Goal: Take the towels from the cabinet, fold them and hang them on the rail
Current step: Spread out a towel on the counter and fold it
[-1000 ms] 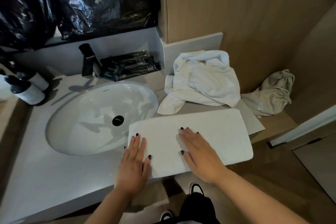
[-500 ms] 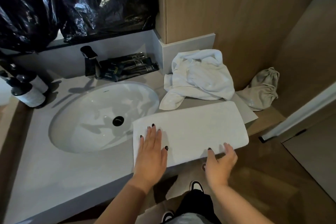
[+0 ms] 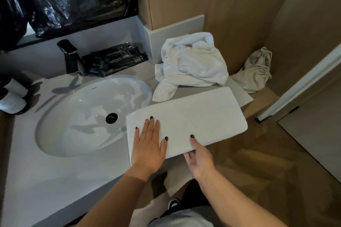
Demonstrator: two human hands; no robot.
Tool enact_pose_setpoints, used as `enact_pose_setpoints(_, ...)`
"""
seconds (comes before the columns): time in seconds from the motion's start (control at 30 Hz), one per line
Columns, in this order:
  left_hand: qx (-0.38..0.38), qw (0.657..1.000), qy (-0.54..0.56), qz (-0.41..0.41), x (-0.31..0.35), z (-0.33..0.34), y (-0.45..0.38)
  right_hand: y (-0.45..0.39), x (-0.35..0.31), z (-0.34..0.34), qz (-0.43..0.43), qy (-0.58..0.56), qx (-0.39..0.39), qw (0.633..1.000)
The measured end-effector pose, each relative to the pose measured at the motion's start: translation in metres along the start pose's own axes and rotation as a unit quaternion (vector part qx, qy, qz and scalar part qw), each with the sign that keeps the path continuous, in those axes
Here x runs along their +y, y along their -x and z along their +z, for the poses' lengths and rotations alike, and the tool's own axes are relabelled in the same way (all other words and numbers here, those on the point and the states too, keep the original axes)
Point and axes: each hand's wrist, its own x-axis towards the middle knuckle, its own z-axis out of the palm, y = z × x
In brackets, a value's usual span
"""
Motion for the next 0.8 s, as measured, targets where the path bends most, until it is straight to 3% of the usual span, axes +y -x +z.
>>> enact_pose_setpoints(0.27,0.001,1.000,-0.010,-0.004,0.003,-0.001,0.001,-0.017,-0.072,-0.036,-0.076,-0.056,0.071,0.993)
enact_pose_setpoints(0.5,-0.021,0.999,0.000,-0.043,0.031,-0.018,-0.016,-0.020,-0.097,-0.035,-0.043,-0.091,-0.040,0.994)
enact_pose_setpoints(0.7,-0.048,0.993,-0.002,0.104,0.063,-0.020,-0.078,-0.028,-0.106,-0.034,-0.080,-0.062,-0.020,0.995)
enact_pose_setpoints(0.8,-0.058,0.990,-0.050,0.117,0.059,-0.008,-0.086,-0.033,-0.116,-0.042,-0.092,-0.085,0.015,0.992)
